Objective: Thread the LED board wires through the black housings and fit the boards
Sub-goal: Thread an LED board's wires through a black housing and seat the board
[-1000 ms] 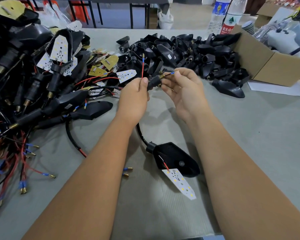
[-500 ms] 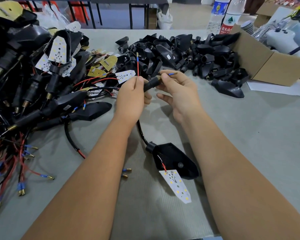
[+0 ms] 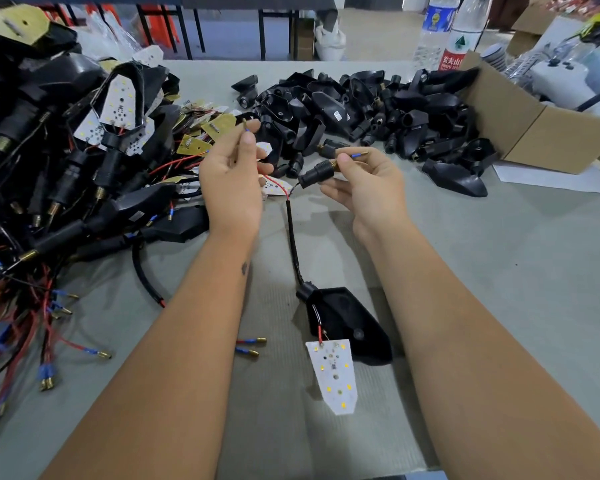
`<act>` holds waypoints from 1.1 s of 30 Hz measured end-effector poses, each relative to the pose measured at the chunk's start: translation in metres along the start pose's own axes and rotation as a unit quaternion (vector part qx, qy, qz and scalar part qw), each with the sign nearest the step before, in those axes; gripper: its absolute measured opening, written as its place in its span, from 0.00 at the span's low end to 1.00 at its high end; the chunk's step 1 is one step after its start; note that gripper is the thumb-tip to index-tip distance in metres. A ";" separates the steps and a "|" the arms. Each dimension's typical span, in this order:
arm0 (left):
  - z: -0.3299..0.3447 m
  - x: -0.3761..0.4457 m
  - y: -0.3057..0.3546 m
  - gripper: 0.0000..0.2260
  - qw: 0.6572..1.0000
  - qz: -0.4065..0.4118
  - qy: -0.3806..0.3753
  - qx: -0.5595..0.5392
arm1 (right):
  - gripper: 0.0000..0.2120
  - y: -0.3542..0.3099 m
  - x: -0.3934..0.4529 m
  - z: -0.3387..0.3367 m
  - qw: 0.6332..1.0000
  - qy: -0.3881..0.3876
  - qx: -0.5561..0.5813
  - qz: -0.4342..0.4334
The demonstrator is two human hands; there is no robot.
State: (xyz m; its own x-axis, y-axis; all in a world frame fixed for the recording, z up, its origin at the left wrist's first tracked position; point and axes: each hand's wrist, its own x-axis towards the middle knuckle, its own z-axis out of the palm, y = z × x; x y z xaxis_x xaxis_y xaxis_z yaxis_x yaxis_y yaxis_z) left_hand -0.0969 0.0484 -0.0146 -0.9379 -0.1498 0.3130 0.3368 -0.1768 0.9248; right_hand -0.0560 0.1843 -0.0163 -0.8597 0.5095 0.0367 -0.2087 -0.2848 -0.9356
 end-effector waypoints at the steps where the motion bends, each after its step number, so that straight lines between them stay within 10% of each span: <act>1: 0.000 0.000 0.000 0.09 1.000 -0.004 -0.002 0.018 | 0.08 0.000 0.001 -0.001 1.000 0.008 0.018 0.004; 12: 0.000 -0.005 -0.005 0.05 0.963 0.027 -0.137 0.230 | 0.06 -0.001 0.006 -0.004 0.990 0.035 0.133 0.028; 33: -0.001 -0.005 -0.003 0.06 0.954 0.052 -0.139 0.259 | 0.05 0.000 0.006 -0.002 0.992 -0.006 0.123 0.035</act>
State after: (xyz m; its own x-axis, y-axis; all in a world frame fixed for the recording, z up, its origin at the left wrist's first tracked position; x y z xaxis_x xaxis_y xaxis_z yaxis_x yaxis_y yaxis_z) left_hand -0.0927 0.0485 -0.0192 -0.9117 0.1357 0.3879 0.4106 0.3412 0.8456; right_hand -0.0604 0.1892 -0.0172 -0.8817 0.4714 -0.0201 -0.2534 -0.5090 -0.8226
